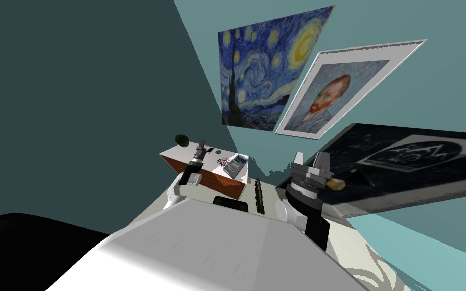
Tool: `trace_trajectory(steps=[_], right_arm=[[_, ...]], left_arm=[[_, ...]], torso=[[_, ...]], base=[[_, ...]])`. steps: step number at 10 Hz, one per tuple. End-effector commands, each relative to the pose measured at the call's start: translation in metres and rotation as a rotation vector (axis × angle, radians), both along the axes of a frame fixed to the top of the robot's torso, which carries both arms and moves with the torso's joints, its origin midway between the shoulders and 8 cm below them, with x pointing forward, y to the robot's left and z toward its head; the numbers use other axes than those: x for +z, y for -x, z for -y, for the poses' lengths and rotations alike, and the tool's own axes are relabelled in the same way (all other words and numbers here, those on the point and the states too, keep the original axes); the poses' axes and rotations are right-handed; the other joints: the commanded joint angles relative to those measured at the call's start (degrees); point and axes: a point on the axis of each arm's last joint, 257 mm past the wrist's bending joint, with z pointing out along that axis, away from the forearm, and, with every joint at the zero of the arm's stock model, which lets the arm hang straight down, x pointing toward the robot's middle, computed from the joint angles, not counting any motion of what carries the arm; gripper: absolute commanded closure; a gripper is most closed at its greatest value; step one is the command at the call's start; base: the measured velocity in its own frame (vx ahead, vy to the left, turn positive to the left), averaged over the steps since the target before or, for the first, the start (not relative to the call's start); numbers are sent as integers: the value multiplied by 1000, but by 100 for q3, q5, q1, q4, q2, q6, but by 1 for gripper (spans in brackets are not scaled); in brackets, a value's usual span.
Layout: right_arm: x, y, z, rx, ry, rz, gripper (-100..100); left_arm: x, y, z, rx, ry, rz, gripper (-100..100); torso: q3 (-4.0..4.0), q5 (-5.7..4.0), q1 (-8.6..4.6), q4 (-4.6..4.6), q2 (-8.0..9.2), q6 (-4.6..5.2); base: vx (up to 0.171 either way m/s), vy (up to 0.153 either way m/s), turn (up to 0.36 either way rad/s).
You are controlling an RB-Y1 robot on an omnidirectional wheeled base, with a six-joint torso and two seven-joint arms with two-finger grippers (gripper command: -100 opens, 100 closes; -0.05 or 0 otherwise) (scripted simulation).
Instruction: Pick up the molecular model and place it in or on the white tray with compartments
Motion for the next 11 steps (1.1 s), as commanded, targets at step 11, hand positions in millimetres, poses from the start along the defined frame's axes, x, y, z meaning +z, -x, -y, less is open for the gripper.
trace_trajectory(steps=[11], right_arm=[[0,0,0,0,0,0,0]], left_arm=[[-114,-52,-58,109,92,-318,-100]], torso=[[2,-1,-5,1,4,0]], base=[[12,-32,0]])
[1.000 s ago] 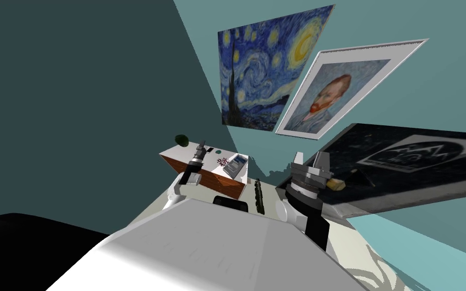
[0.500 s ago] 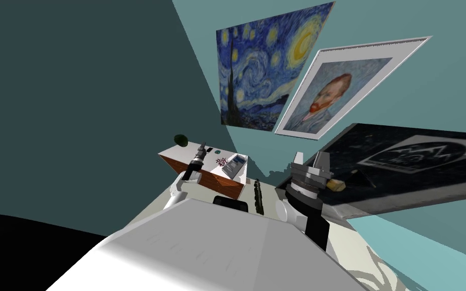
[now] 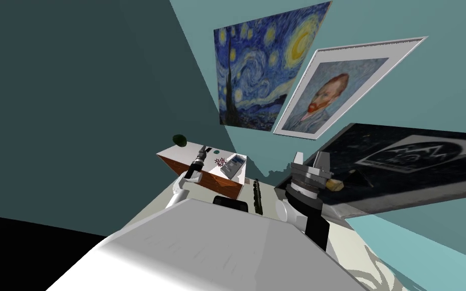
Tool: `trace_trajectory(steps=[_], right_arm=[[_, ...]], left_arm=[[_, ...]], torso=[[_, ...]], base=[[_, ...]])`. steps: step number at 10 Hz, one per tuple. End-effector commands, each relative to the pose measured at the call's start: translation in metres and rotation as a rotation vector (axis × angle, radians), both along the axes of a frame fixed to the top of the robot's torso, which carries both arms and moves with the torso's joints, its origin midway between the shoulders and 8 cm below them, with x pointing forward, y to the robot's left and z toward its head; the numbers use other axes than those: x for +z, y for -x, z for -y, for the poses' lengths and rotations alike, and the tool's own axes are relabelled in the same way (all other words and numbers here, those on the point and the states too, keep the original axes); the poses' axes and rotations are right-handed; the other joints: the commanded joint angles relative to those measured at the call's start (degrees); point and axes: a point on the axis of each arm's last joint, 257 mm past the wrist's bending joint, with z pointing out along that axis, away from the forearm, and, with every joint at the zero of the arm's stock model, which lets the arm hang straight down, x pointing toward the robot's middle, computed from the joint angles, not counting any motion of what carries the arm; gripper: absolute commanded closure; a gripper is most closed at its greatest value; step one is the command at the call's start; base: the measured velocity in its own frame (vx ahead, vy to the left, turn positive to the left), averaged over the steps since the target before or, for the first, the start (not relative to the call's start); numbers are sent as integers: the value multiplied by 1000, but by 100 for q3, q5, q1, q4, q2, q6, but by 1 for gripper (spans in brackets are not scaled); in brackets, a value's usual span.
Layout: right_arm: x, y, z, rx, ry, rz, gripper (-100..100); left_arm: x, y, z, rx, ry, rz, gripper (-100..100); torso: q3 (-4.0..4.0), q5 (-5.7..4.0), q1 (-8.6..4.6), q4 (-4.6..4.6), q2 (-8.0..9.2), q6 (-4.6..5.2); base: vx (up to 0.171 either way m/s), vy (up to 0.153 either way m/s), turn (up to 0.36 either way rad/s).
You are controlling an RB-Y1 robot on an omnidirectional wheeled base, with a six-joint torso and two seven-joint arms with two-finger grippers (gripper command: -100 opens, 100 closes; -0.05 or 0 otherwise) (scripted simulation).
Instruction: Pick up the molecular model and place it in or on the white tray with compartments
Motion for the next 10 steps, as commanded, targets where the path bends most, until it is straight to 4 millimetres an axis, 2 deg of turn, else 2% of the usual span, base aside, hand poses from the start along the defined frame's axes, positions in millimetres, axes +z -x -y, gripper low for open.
trace_trajectory(steps=[1,2,3,4,5,7,8,10], right_arm=[[0,0,0,0,0,0,0],[0,0,0,0,0,0,0],[0,0,0,0,0,0,0],[0,0,0,0,0,0,0],[0,0,0,0,0,0,0],[0,0,0,0,0,0,0],[0,0,0,0,0,0,0],[0,0,0,0,0,0,0]], left_arm=[[-23,-7,-10,21,23,-64,-100],[-41,-10,-17,36,41,-111,-100],[-42,-10,-17,37,42,-114,-100],[-61,-12,-23,52,61,-164,-100],[-61,-12,-23,52,61,-164,-100],[-95,-13,-34,80,98,-255,-100],[-99,-13,-34,81,100,-261,-100],[-133,-11,-43,107,138,-352,-100]], torso=[[0,0,0,0,0,0],[0,0,-2,0,1,0],[1,-1,-7,0,3,0],[2,0,-2,0,4,0],[2,0,-2,0,3,0],[1,1,2,0,2,0],[0,-1,-4,0,1,0],[1,0,-1,0,2,0]], base=[[4,-51,-21],[2,-65,-38],[0,-45,-4],[5,-46,-29],[6,-32,-10],[8,-48,-45],[3,-48,-13],[1,-55,-46]])
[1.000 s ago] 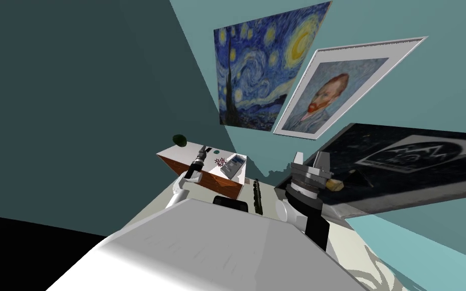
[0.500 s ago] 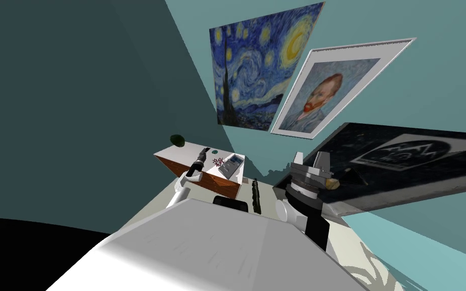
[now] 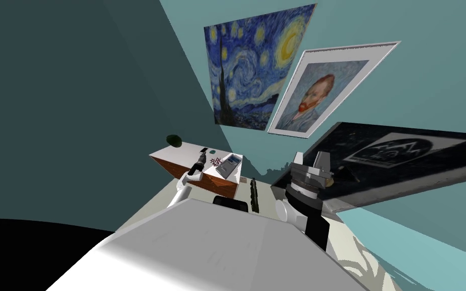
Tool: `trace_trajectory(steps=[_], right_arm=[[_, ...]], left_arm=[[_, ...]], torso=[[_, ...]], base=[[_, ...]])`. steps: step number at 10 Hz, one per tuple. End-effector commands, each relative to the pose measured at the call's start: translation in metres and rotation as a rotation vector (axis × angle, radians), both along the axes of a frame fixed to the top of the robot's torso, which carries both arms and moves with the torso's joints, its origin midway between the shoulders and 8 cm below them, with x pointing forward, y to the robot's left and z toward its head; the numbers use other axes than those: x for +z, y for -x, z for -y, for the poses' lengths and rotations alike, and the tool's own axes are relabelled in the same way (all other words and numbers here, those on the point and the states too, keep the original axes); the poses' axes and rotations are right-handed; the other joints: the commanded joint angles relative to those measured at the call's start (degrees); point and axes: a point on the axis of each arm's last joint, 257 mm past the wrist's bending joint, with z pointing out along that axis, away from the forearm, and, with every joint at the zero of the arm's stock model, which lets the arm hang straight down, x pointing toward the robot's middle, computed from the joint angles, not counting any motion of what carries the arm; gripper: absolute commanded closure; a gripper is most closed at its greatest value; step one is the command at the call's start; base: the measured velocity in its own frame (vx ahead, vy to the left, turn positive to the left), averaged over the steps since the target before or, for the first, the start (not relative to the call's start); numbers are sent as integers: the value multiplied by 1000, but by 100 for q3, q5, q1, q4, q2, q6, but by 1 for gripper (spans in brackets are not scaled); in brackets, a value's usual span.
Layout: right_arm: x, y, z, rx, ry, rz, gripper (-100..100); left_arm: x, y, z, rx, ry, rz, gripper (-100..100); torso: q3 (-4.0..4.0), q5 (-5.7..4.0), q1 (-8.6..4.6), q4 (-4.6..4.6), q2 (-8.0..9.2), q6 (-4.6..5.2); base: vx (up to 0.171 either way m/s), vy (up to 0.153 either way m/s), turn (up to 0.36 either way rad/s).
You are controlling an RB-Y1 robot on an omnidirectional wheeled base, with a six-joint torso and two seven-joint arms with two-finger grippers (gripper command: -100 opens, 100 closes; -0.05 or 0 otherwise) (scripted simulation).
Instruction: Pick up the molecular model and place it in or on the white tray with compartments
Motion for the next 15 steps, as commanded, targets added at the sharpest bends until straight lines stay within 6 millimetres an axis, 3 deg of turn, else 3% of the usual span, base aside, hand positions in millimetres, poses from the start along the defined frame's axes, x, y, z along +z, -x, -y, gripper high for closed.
trace_trajectory(steps=[1,4,9,10,11,12,13,15], right_arm=[[0,0,0,0,0,0,0],[0,0,0,0,0,0,0],[0,0,0,0,0,0,0],[0,0,0,0,0,0,0],[0,0,0,0,0,0,0],[0,0,0,0,0,0,0],[0,0,0,0,0,0,0],[0,0,0,0,0,0,0]], left_arm=[[-18,3,-3,9,13,-36,-100],[-65,11,-11,42,68,-160,-100],[-127,29,-13,82,150,-328,-100],[-135,32,-12,86,164,-351,-100],[-128,26,-12,82,154,-332,-100],[-129,27,-12,83,156,-337,0],[-136,29,-10,82,157,-337,-100],[-137,29,-11,82,157,-339,-100]], torso=[[0,0,0,0,0,0],[0,0,4,0,0,0],[1,-1,4,1,0,-1],[-2,0,0,0,-5,0],[-3,-1,1,-1,-6,-1],[-1,0,12,0,-2,-3],[1,3,21,1,1,-3],[2,5,30,1,3,-2]], base=[[-2,-51,-18],[4,-57,-56],[8,-64,-57],[24,-63,-84],[10,-26,-11],[2,-5,3],[30,14,-12],[-2,6,-17]])
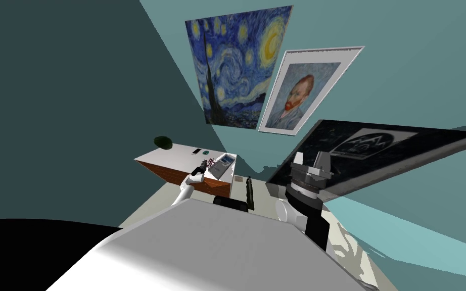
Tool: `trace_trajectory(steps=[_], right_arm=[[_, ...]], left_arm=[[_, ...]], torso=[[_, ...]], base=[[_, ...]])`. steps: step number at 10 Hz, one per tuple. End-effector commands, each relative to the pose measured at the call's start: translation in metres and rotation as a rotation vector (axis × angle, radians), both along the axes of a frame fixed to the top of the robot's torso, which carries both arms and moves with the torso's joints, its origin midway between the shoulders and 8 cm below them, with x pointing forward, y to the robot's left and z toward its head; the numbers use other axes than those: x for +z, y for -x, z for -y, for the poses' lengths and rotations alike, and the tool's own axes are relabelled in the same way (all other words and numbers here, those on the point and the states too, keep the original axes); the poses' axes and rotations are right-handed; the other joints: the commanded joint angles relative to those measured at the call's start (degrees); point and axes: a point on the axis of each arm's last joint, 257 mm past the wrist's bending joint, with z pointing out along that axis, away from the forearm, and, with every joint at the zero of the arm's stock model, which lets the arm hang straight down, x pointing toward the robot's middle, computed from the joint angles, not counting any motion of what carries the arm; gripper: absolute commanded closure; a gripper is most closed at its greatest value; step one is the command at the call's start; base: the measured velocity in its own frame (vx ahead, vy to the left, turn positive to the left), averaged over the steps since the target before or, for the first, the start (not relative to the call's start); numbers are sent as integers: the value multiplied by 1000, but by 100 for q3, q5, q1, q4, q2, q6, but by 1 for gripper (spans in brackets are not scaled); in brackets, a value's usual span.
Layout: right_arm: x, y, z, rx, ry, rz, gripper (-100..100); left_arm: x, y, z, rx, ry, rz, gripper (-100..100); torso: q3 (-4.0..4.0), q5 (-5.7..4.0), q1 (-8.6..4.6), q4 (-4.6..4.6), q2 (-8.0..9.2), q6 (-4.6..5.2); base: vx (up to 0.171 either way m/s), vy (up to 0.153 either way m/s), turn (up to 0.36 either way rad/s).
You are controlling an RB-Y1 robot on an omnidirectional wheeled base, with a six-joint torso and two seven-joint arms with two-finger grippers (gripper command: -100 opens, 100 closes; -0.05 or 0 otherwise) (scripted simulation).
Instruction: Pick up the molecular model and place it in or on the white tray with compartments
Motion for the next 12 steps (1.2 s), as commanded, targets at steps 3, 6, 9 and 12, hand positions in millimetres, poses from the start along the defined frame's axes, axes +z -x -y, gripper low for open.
trace_trajectory(steps=[3,6,9,12], right_arm=[[0,0,0,0,0,0,0],[0,0,0,0,0,0,0],[0,0,0,0,0,0,0],[0,0,0,0,0,0,0]], left_arm=[[0,0,0,0,0,-1,100],[0,0,0,0,0,0,0],[5,-1,-1,0,-1,1,0],[35,-17,-5,-46,-108,67,100]], torso=[[0,-1,-3,1,-1,2],[0,-1,-3,0,0,0],[2,-2,-5,1,2,0],[30,-1,27,11,53,-13]], base=[[0,0,0],[0,0,0],[0,-4,16],[-124,64,138]])
